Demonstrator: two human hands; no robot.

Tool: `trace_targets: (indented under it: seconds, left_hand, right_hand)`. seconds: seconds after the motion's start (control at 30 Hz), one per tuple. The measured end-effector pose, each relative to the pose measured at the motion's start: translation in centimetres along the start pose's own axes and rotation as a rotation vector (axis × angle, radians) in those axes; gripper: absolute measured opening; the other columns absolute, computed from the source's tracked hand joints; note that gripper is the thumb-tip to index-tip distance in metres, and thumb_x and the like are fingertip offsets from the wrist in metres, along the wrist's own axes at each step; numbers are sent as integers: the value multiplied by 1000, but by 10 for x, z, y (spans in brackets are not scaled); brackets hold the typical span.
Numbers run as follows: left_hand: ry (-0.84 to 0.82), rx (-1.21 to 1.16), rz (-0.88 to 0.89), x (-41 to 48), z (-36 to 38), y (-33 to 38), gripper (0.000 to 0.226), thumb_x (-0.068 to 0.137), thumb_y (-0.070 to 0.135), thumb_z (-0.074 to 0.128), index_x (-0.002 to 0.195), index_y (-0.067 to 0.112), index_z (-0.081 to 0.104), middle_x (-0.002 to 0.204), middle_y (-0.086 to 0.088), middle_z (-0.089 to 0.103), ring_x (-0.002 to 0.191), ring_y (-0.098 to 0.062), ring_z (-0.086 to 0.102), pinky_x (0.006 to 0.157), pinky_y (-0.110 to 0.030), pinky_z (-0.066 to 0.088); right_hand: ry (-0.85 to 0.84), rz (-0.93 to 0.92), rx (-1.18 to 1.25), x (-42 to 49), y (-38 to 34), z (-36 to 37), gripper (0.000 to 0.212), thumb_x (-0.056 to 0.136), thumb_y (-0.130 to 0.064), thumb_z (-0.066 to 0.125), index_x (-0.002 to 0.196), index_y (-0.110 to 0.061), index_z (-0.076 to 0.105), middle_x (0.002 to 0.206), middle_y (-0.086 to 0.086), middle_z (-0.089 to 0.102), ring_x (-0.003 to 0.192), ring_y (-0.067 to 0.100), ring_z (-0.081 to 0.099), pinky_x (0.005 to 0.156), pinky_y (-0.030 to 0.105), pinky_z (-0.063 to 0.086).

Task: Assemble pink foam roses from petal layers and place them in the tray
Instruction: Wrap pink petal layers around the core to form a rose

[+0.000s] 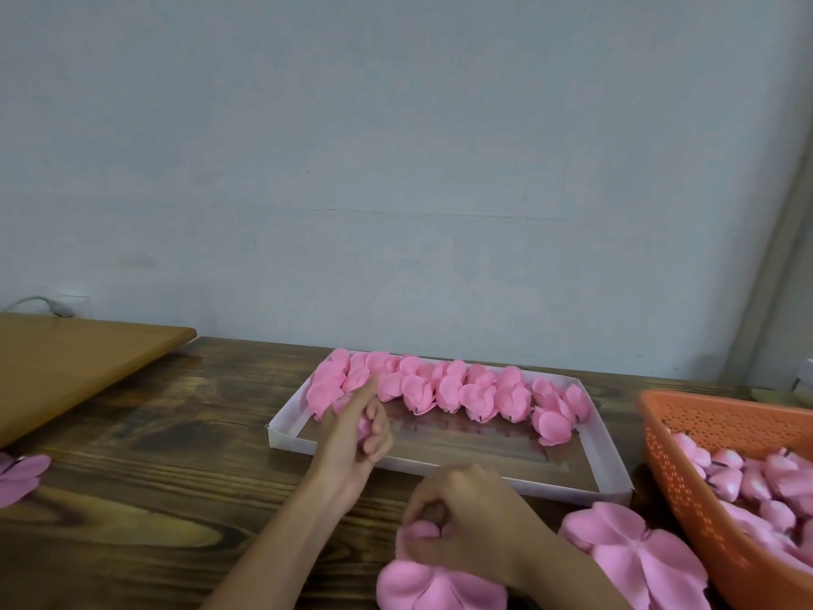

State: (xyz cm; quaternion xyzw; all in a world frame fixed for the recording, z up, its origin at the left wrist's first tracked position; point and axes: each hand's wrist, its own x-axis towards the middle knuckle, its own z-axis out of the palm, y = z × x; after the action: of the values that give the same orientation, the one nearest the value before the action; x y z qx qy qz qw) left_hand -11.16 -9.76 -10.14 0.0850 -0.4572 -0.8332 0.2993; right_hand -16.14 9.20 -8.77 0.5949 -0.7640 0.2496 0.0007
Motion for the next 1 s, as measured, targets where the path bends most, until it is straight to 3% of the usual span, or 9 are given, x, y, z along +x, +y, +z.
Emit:
trace_targets:
  seconds: [0.17,0.63,0.73,1.0]
  left_hand:
    - [21,-42,-26,2,-2,1,47,92,35,74,54,20,51,49,3,40,37,-9,28,35,-21,26]
    - [33,-103,-60,7,-3,0,42,83,36,78,53,20,53,49,2,44,35,-8,32,32,-21,28]
    - [36,-100,-60,7,-2,0,42,82,36,79,54,20,52,50,1,44,35,-8,31,33,-22,27]
    - [28,-89,-58,9,-3,-1,43,78,37,82,55,19,51,50,1,43,35,-9,31,33,-22,28]
  right_hand:
    - [2,36,91,0,3,0,15,76,-30,70,88,-31,78,81,-14,74,73,10,65,62,11,45]
    - [-12,75,191,2,5,-3,14,76,-21,82,86,-29,78,80,-11,76,76,9,68,67,14,51]
    - [-7,104,208,3,5,-4,18,77,-23,84,93,-29,80,84,-12,77,78,9,69,71,18,55]
    - [19,48,94,5,3,0,12,81,-41,69,90,-33,71,84,-17,71,81,2,64,71,14,48]
